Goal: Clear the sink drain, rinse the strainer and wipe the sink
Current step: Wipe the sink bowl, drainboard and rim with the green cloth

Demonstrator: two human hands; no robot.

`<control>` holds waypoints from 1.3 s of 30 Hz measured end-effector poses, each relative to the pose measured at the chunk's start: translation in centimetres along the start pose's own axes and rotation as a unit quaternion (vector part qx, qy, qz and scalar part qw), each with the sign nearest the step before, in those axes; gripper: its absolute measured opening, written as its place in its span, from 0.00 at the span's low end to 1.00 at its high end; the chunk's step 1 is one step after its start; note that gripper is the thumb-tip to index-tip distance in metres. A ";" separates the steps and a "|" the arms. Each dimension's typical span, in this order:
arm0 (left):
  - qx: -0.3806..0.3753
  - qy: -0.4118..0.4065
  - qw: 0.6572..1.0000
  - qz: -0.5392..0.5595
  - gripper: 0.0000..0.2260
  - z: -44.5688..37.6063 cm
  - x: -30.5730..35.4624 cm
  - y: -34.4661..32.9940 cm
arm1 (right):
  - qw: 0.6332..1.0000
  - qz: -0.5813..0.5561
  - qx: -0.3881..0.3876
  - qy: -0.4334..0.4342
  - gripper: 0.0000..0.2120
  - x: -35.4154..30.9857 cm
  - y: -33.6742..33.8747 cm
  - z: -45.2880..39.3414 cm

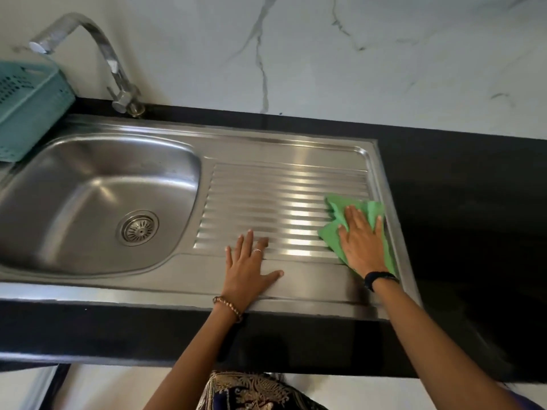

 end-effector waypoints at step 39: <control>0.087 0.113 0.979 0.146 0.55 6.8 -12.0 5.0 | 0.935 0.033 -0.080 0.345 0.26 -28.6 -5.4 2.4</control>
Point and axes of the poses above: each hand's wrist, its own z-axis away from the middle knuckle, its own y-axis out of the back of the hand, x = y × z, the point moved 8 cm from there along -z, towards the middle knuckle, and after that the axes turned 15 degrees about -x, right-handed, at the moved point
